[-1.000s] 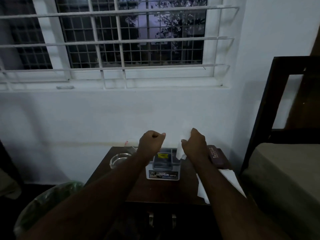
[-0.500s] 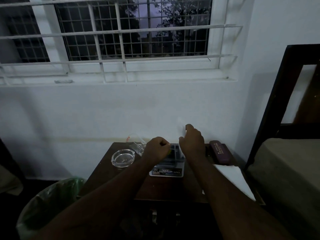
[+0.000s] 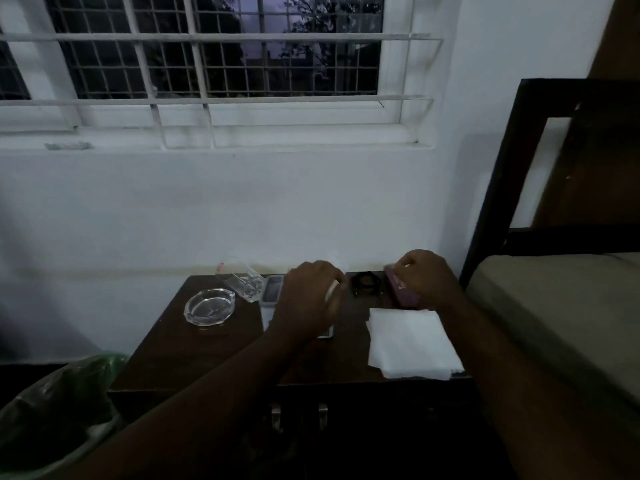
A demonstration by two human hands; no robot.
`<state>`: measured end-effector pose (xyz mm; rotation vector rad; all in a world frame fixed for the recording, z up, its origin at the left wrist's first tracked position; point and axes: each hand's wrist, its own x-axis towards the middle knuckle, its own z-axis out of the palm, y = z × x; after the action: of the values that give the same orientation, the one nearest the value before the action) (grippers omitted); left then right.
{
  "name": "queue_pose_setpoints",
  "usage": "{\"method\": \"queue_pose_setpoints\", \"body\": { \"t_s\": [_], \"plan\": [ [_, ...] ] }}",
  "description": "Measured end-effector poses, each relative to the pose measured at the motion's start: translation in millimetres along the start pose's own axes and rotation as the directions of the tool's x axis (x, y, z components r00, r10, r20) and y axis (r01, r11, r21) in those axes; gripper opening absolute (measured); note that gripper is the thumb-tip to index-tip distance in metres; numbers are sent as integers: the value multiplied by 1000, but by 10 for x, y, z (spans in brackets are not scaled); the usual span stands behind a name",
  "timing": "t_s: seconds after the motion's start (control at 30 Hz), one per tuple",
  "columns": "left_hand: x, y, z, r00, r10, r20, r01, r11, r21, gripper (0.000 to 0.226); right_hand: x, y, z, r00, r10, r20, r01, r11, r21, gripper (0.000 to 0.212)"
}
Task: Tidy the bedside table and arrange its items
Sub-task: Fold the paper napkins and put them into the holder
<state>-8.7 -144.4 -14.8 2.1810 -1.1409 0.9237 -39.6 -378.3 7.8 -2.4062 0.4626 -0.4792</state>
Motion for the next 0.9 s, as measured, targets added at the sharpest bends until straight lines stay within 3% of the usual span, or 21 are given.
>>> {"method": "queue_pose_setpoints", "body": {
  "t_s": [0.07, 0.1, 0.2, 0.33, 0.6, 0.9],
  "plan": [
    [-70, 173, 182, 966, 203, 158, -190, 977, -96, 7, -32, 399, -132, 998, 32, 51, -31, 999, -19, 7],
    [-124, 246, 301, 948, 223, 228, -190, 969, -156, 11, -65, 565, -160, 996, 33, 85, -30, 999, -27, 8],
    [-287, 340, 695, 953, 96, 289, -17, 965, -263, 16, -159, 933, -154, 985, -13, 174, 36, 990, -133, 7],
    [-336, 357, 1038, 949, -118, 293, 198, 944, -263, 16, -217, 1182, -29, 959, -57, 276, 118, 971, -207, 21],
    [-399, 267, 1227, 945, -158, 285, 240, 929, -282, 12, -119, 1216, 42, 983, -96, 155, 117, 984, -131, 16],
    [-446, 252, 1237, 930, -198, 311, 280, 928, -246, 19, -149, 1176, 37, 973, -198, 116, 212, 970, -119, 11]
  ]
}}
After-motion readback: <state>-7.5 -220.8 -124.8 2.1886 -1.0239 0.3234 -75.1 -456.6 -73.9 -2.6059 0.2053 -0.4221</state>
